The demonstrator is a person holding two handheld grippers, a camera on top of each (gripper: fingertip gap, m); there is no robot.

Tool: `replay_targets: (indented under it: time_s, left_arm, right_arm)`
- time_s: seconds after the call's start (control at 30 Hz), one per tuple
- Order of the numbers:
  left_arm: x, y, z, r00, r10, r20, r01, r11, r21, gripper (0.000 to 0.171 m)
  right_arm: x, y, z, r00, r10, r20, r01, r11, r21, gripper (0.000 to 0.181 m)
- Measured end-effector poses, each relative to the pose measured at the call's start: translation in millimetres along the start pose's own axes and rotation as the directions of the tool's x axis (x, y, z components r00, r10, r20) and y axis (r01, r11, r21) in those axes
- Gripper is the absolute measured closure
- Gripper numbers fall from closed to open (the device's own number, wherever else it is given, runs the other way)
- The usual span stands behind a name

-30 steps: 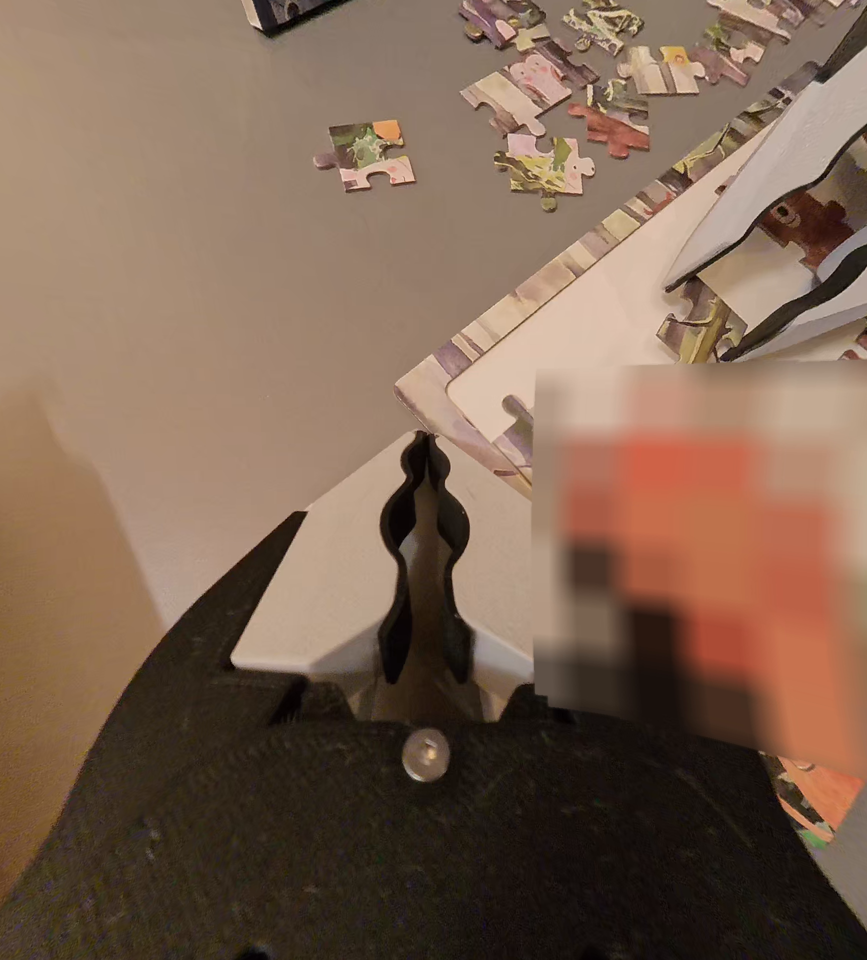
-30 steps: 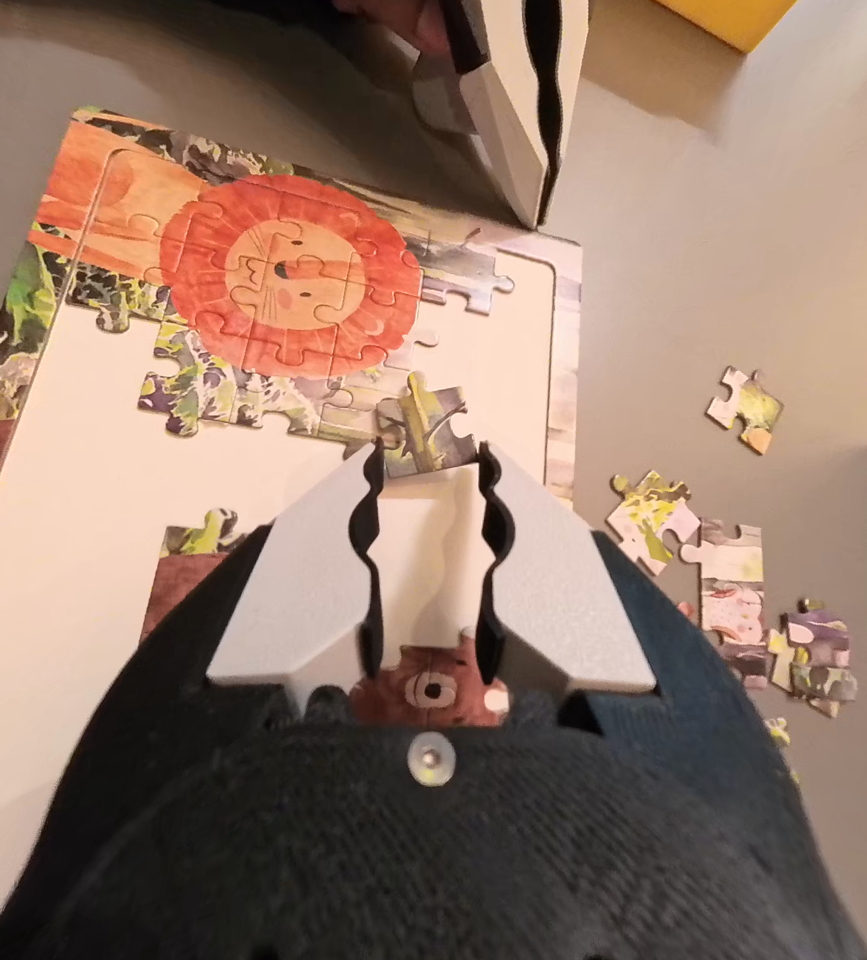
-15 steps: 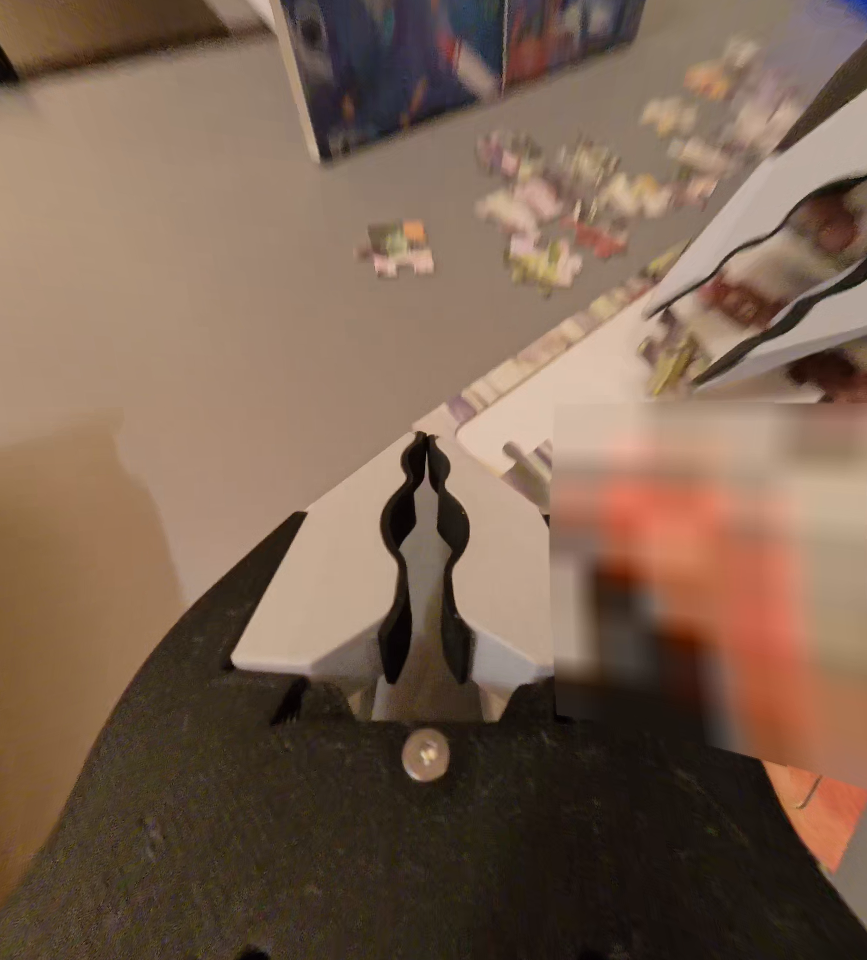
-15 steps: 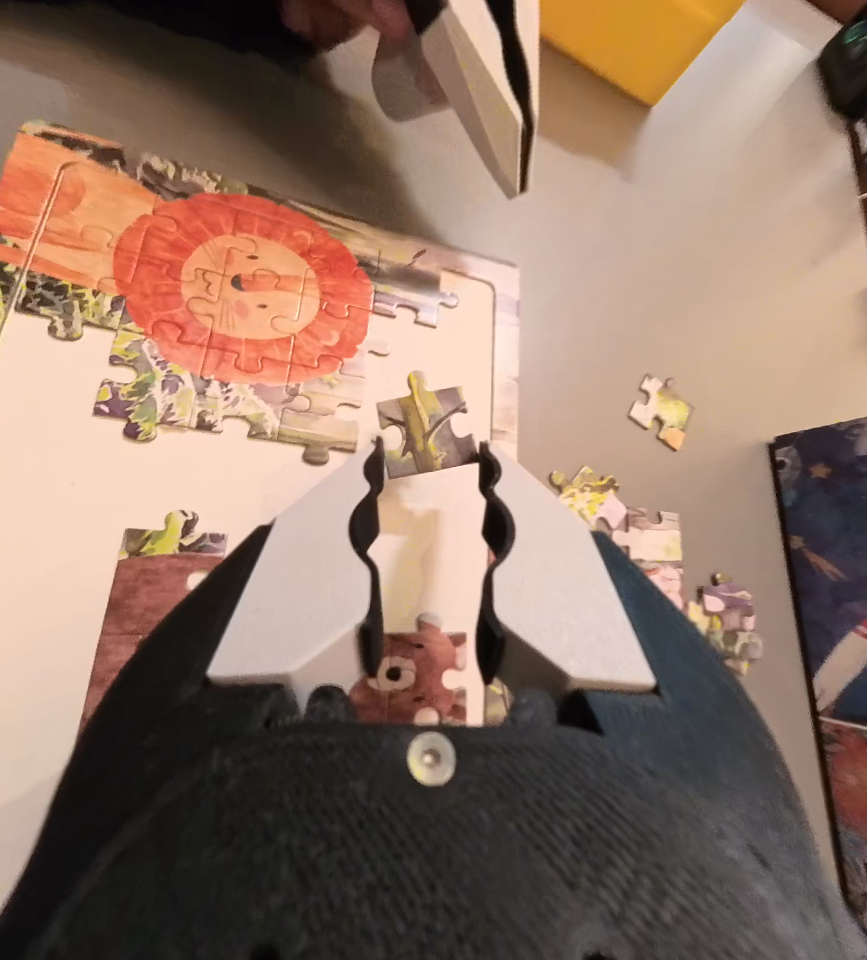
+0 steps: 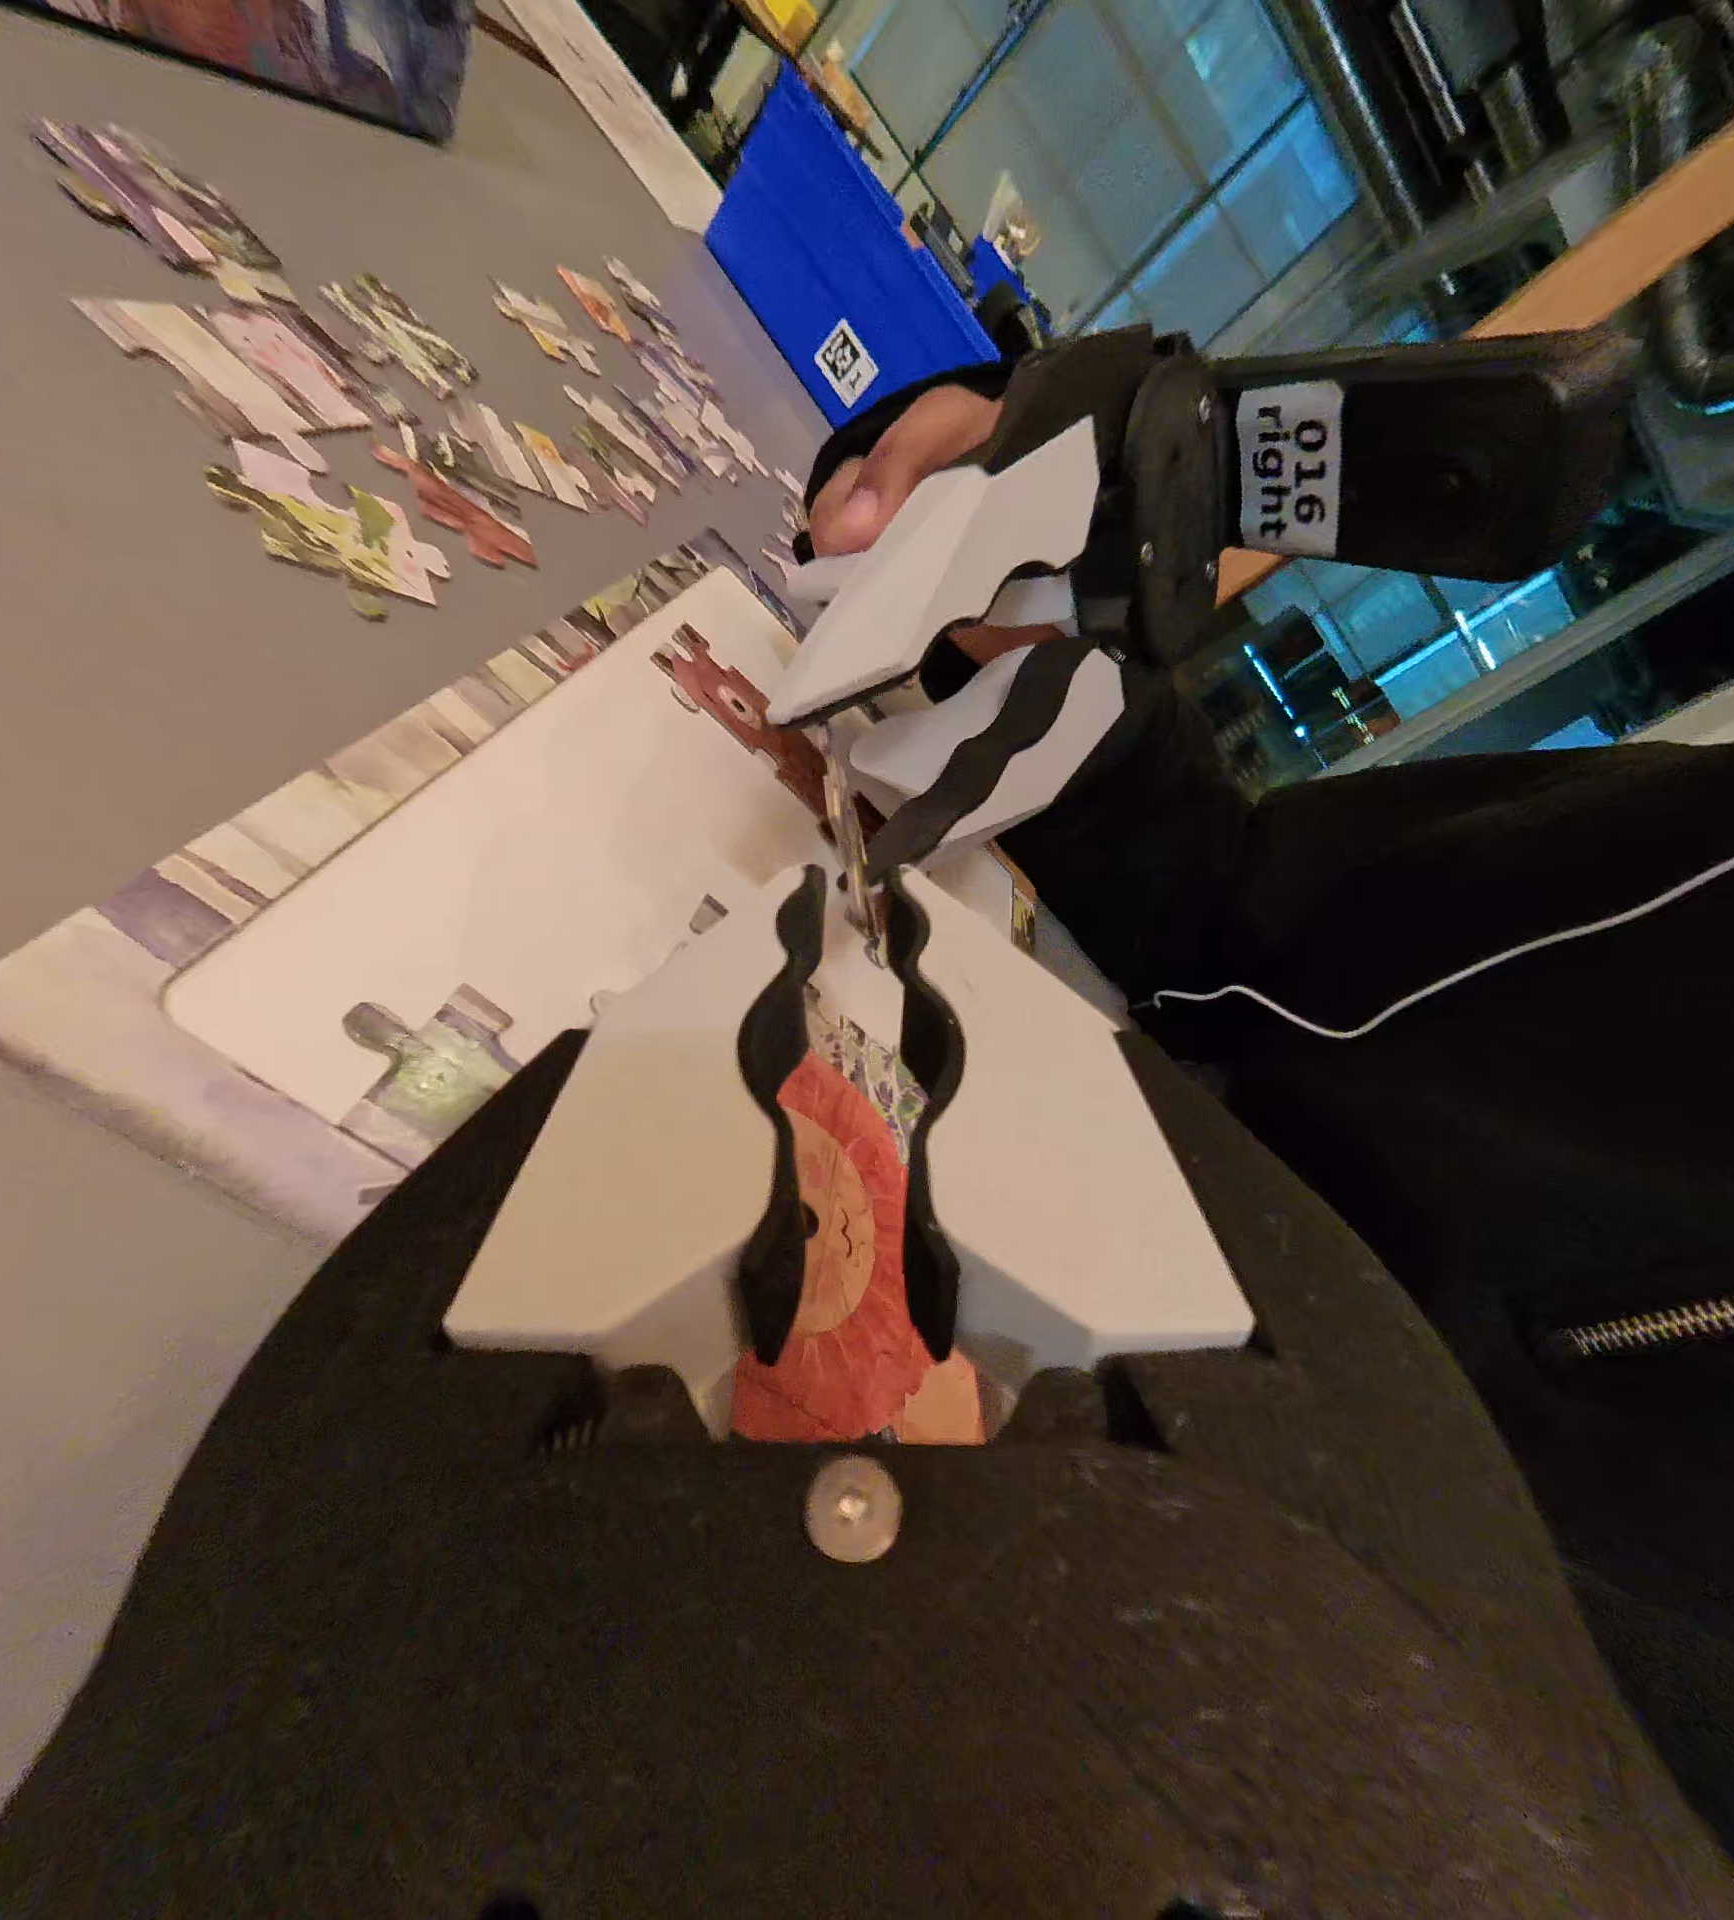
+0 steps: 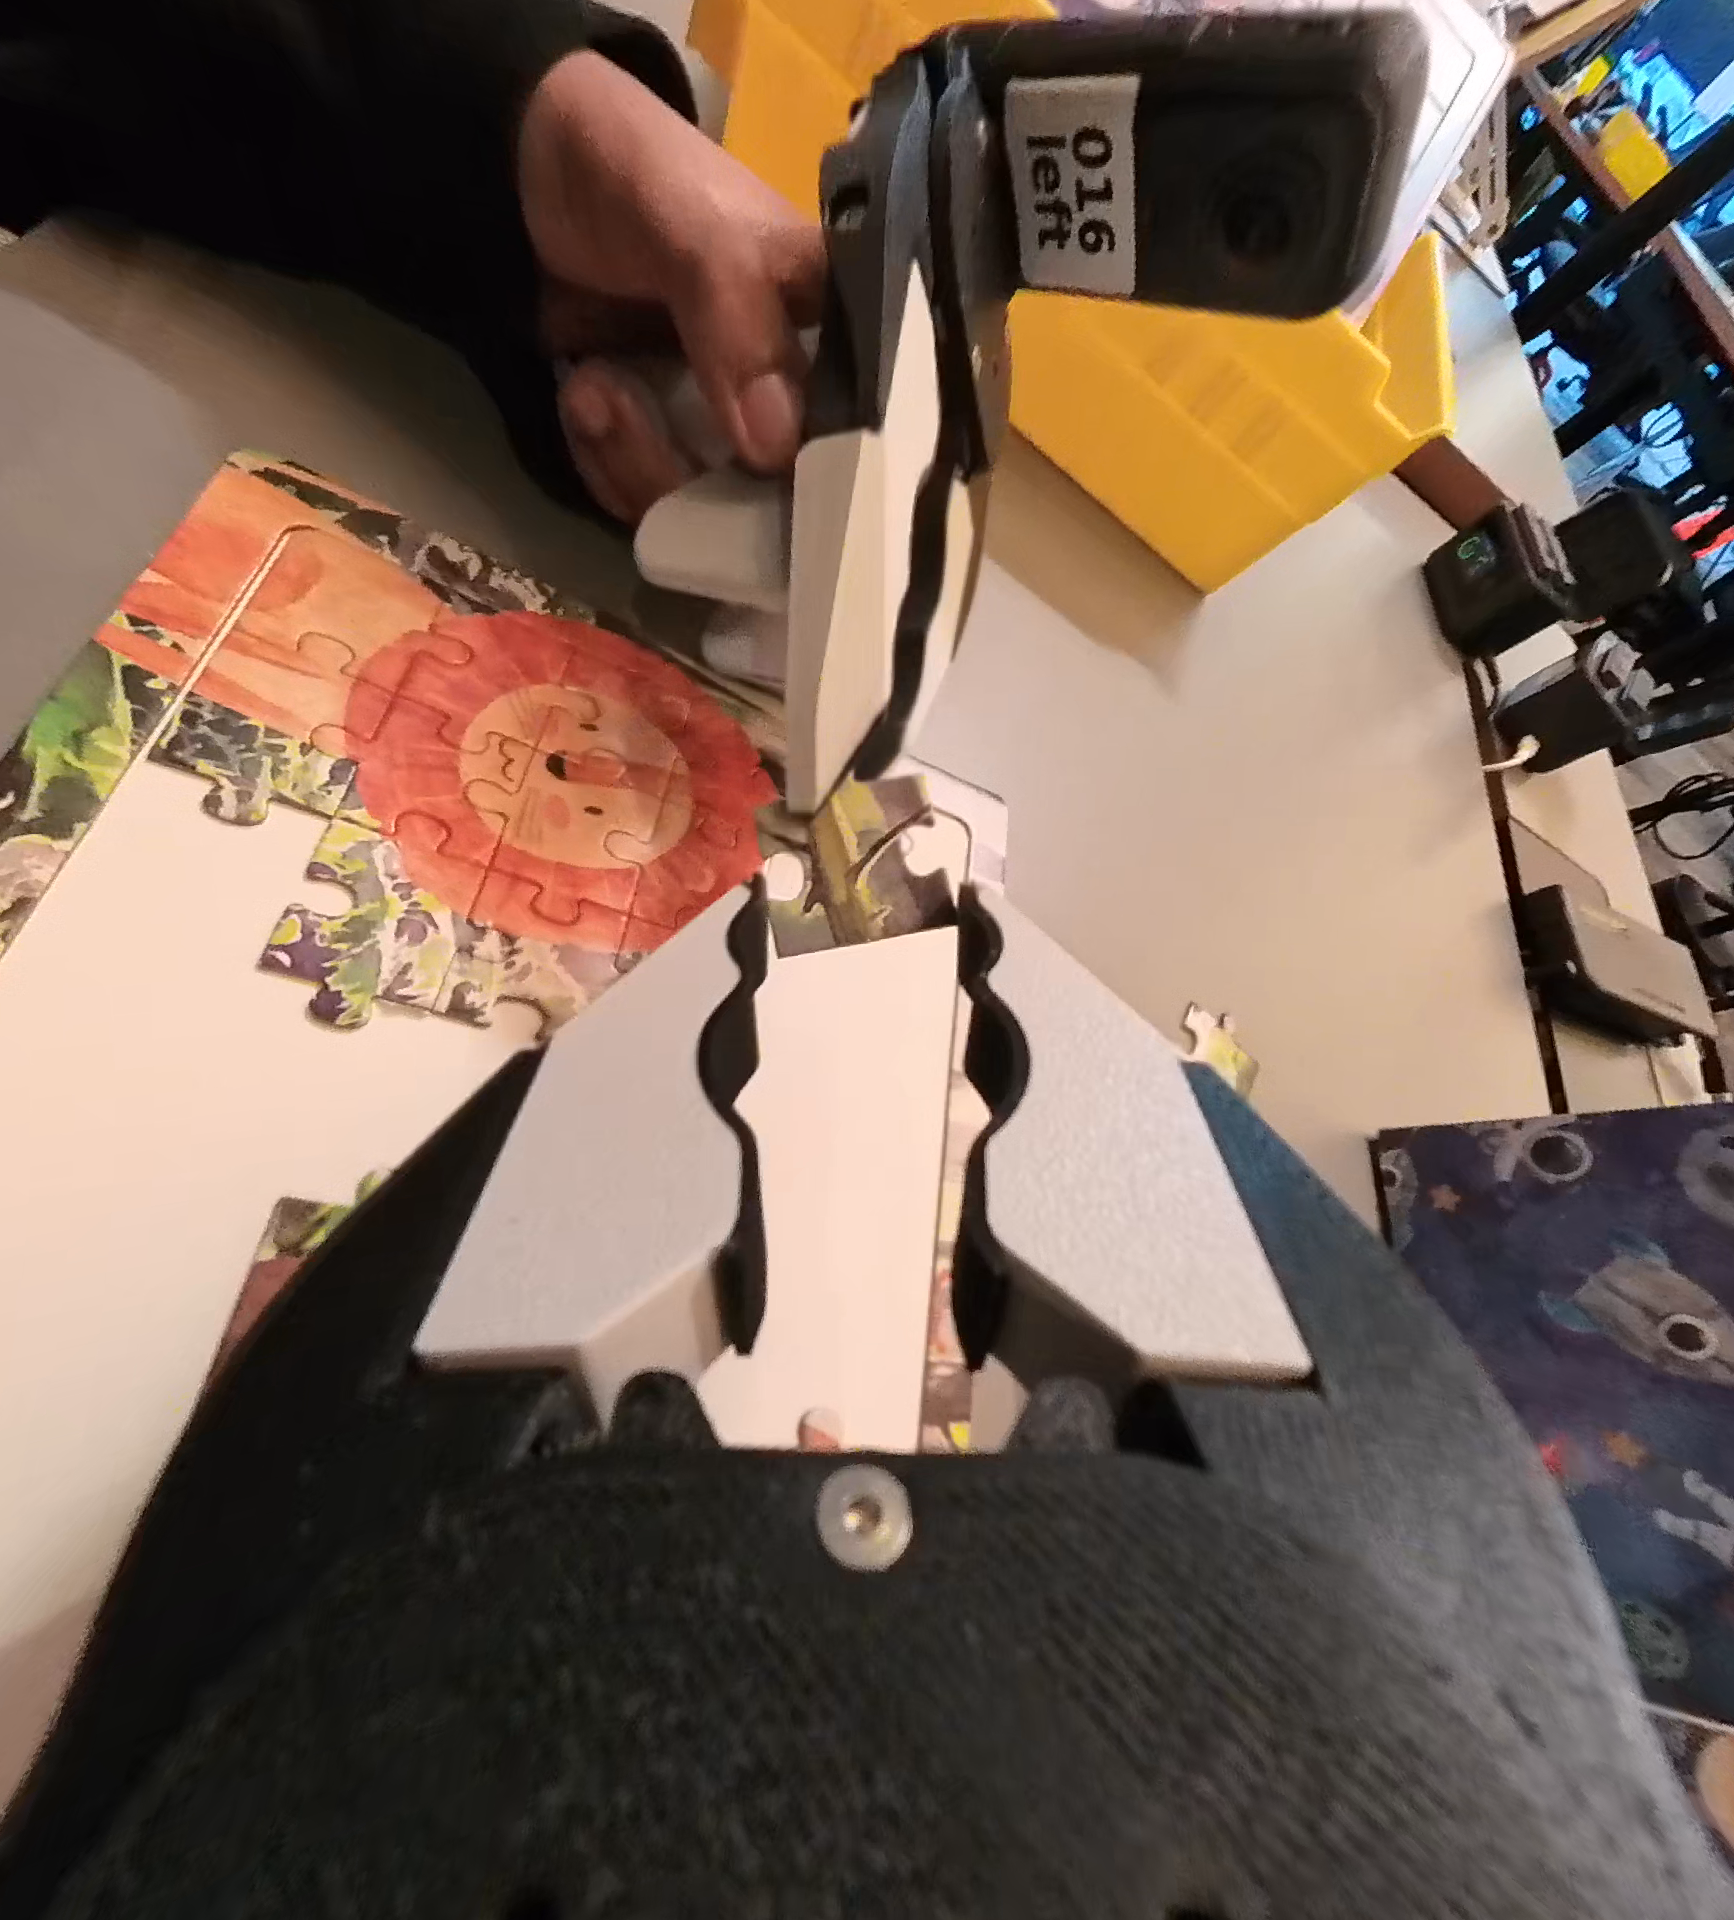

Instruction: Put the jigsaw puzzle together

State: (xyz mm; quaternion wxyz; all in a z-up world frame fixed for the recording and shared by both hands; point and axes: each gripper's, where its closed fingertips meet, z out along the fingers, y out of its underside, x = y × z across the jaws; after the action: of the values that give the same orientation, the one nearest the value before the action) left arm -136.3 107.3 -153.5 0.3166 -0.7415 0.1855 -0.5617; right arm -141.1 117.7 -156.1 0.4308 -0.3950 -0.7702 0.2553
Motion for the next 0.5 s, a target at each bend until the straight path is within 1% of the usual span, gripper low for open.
replay_targets:
  time_s: [0.03,0.1,0.17,0.2,0.27,0.33,0.37,0.43,0.5]
  left_arm:
    - [0.3,1.7,2.0,1.000,-0.006,-0.003,0.006,1.000,-0.010,0.168]
    - [1.3,-1.6,2.0,1.000,-0.019,-0.012,0.020,1.000,0.014,0.171]
    - [-0.6,-8.1,-2.5,0.999,-0.041,-0.014,0.041,0.997,0.060,0.171]
    - [-2.1,-12.9,-6.4,0.998,-0.054,-0.013,0.055,0.994,0.094,0.171]
    - [-5.0,-24.1,-15.9,0.996,-0.083,-0.018,0.085,0.981,0.177,0.171]
    - [-5.7,-33.0,-23.9,0.993,-0.107,-0.040,0.113,0.963,0.243,0.171]
    - [-5.0,-36.4,-26.8,0.992,-0.112,-0.054,0.123,0.956,0.268,0.171]
    - [-4.4,-41.3,-30.0,0.991,-0.118,-0.067,0.133,0.943,0.305,0.171]
    - [-3.0,-42.2,-28.9,0.989,-0.123,-0.080,0.142,0.939,0.312,0.171]
  right_arm:
    - [0.8,-0.6,0.0,1.000,-0.007,-0.008,0.007,1.000,-0.001,0.147]
    - [7.7,-0.1,-0.2,0.999,-0.012,-0.052,0.011,1.000,-0.008,0.142]
    - [23.1,0.5,-2.0,0.990,0.011,-0.142,-0.013,1.000,-0.013,0.120]
    - [30.4,-0.1,-3.4,0.983,0.040,-0.180,-0.042,0.999,-0.008,0.119]
    - [40.7,-7.4,-6.3,0.965,0.124,-0.229,-0.117,0.992,0.045,0.123]
    - [47.6,-16.6,-9.4,0.943,0.204,-0.263,-0.179,0.977,0.116,0.136]
    - [48.4,-20.9,-9.3,0.935,0.240,-0.263,-0.207,0.967,0.148,0.138]
    - [46.8,-23.3,-5.1,0.921,0.299,-0.249,-0.263,0.950,0.168,0.138]
    - [45.2,-23.0,-0.2,0.912,0.327,-0.248,-0.293,0.942,0.164,0.138]
